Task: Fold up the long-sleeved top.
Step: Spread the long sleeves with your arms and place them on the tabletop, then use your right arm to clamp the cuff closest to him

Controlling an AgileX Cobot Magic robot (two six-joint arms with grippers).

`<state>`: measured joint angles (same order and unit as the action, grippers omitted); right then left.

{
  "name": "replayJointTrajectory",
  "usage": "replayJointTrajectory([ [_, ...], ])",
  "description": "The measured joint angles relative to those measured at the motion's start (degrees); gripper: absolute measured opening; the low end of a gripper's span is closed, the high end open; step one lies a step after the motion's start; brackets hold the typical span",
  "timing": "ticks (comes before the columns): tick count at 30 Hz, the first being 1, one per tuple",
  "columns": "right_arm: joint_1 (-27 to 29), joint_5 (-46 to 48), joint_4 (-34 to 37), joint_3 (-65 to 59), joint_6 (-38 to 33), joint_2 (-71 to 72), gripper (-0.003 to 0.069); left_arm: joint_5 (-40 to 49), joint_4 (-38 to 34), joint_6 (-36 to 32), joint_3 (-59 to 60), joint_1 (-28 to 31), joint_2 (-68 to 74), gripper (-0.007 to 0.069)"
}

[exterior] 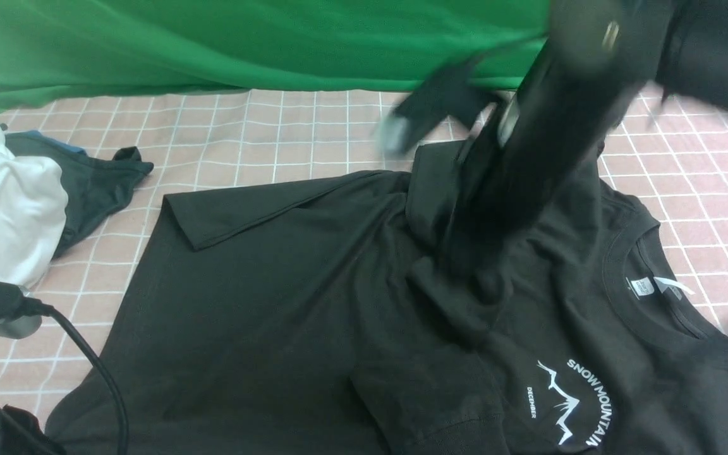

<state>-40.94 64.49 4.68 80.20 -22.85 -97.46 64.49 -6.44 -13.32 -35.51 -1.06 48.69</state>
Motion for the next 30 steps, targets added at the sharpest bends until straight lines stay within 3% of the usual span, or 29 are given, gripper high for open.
replayJointTrajectory([
  [2,-2.9,-0.9,-0.5,-3.3,-3.9,1.2,0.0421,-0.1,0.0,0.0,0.0,0.0,0.0,0.0050],
  [4,-9.4,-5.1,-3.1,-12.3,-11.9,3.5,0.0434,-0.1,0.0,0.0,0.0,0.0,0.0,0.0050],
  [7,-11.4,-10.7,-4.7,-19.1,-16.2,3.8,0.0470,-0.1,-0.4,0.0,0.0,0.0,0.0,0.0050],
  [14,-10.5,-26.7,-6.5,-30.4,-21.9,3.8,0.0542,-0.3,-0.5,0.0,0.0,0.0,0.0,0.0050],
  [20,-7.2,-30.9,-6.7,-33.3,-23.9,2.4,0.0545,-0.3,-0.7,0.0,0.0,0.0,0.0,0.0050],
  [24,-4.9,-32.3,-6.1,-33.2,-23.9,1.6,0.0513,-0.3,-0.7,0.0,0.0,0.0,0.0,0.0050],
  [30,-4.4,-32.6,-5.9,-33.0,-23.6,1.6,0.0387,-0.3,-0.7,0.0,0.0,0.0,0.0,0.0050],
])
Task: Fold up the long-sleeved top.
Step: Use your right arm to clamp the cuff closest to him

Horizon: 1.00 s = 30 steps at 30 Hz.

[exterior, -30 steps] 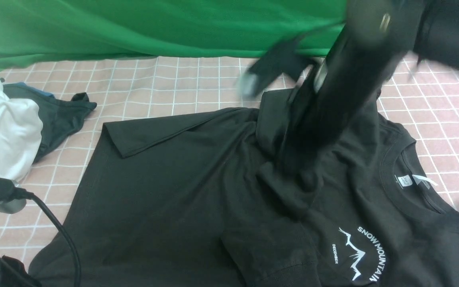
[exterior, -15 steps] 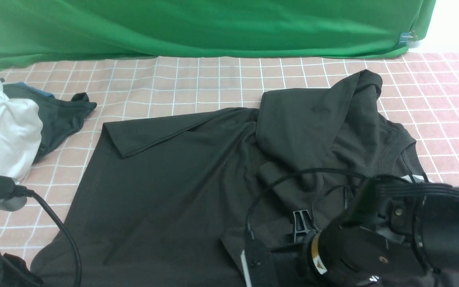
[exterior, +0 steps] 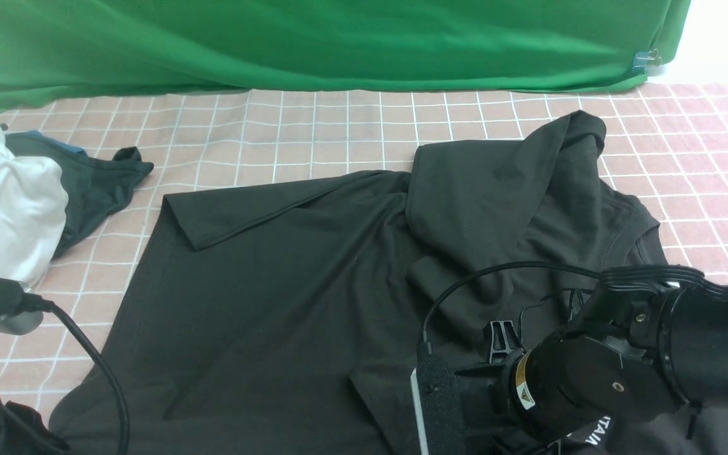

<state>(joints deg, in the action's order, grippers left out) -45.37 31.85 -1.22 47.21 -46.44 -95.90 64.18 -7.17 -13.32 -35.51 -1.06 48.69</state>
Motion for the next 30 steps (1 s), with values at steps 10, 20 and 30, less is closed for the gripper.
replayJointTrajectory([
  [10,-0.5,5.7,-0.5,5.2,5.0,1.5,0.0162,0.0,-0.1,0.0,0.0,0.0,0.0,0.0050],
  [20,-0.5,6.0,-0.4,6.9,7.9,2.3,0.0289,0.0,-0.1,0.0,0.0,0.0,0.0,0.0050],
  [30,-0.5,3.0,-0.3,6.9,8.1,2.3,0.0236,0.0,-0.1,0.0,0.0,0.0,0.0,0.0050],
])
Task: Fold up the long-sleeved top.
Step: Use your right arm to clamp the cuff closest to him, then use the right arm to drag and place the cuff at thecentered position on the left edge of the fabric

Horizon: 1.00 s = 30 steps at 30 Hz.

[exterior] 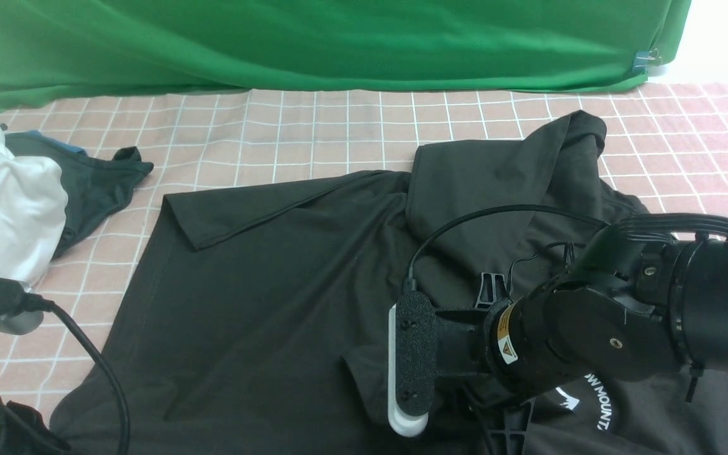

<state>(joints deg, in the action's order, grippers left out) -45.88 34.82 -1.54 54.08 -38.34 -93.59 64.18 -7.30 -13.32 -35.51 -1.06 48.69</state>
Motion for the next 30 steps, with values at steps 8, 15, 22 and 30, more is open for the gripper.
replayJointTrajectory([
  [8,0.0,-6.5,0.1,2.1,-0.3,0.0,0.0064,0.0,0.0,-0.1,0.0,0.0,0.0,0.0050],
  [15,0.0,-16.4,0.0,5.9,-5.4,-2.7,0.0064,0.0,0.0,-0.1,0.0,0.0,0.0,0.0050],
  [22,2.6,-18.1,-0.1,13.4,-7.9,-11.5,0.0064,0.0,0.0,-0.1,0.0,0.0,0.0,0.0050],
  [30,5.0,-20.8,-0.1,19.4,-8.0,-16.7,0.0069,0.0,0.0,-0.1,0.0,0.0,0.0,0.0050],
])
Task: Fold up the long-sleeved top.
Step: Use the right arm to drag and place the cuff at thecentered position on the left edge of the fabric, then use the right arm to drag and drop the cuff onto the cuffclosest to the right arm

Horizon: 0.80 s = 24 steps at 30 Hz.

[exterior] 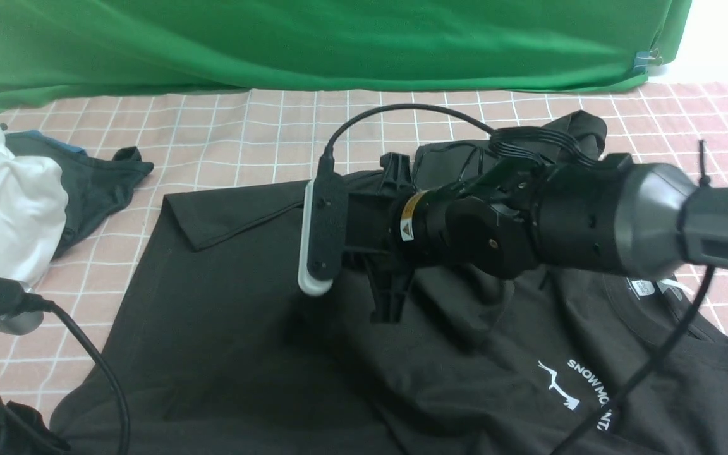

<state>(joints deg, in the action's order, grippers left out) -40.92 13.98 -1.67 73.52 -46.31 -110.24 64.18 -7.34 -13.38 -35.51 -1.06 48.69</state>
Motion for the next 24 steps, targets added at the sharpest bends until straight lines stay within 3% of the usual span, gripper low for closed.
replayJointTrajectory([
  [4,1.0,-4.0,-0.1,0.3,1.8,-1.7,0.0153,0.0,0.0,0.0,0.0,0.0,0.0,0.0050],
  [7,1.3,-6.0,-0.1,0.3,3.8,-2.0,0.0292,0.0,0.0,0.0,0.0,0.0,0.0,0.0050],
  [9,1.4,-8.2,-0.1,0.3,6.8,-1.7,0.0477,0.0,0.0,0.0,0.0,0.0,0.0,0.0050],
  [10,1.4,-8.8,-0.1,0.3,7.8,-1.4,0.0536,0.0,0.0,0.0,0.0,0.0,0.0,0.0050],
  [12,1.4,-9.2,-0.1,0.3,9.4,-0.5,0.0584,0.0,0.0,0.0,0.0,0.0,0.0,0.0050],
  [14,1.4,-8.6,-0.1,0.4,14.8,1.6,0.0588,0.0,0.0,0.0,0.0,0.0,0.0,0.0050],
  [15,1.4,-6.9,-0.1,0.4,21.6,3.6,0.0545,0.0,0.0,0.0,0.0,0.0,0.0,0.0050],
  [16,1.4,-6.5,-0.1,0.4,22.6,3.9,0.0545,0.0,-0.1,0.0,0.0,0.0,0.0,0.0050],
  [18,1.4,1.5,-0.1,1.1,32.8,6.9,0.0440,0.0,0.0,0.0,0.0,0.0,0.0,0.0050],
  [19,1.3,2.5,0.0,1.3,33.4,7.3,0.0430,0.0,0.0,0.0,0.0,0.0,0.0,0.0050],
  [21,0.6,15.3,1.7,2.7,37.4,8.4,0.0365,0.0,0.0,-0.1,0.0,0.0,0.0,0.0050],
  [24,-1.5,26.3,5.7,2.9,38.8,7.4,0.0373,0.0,0.0,-0.2,0.0,0.0,0.0,0.0050],
])
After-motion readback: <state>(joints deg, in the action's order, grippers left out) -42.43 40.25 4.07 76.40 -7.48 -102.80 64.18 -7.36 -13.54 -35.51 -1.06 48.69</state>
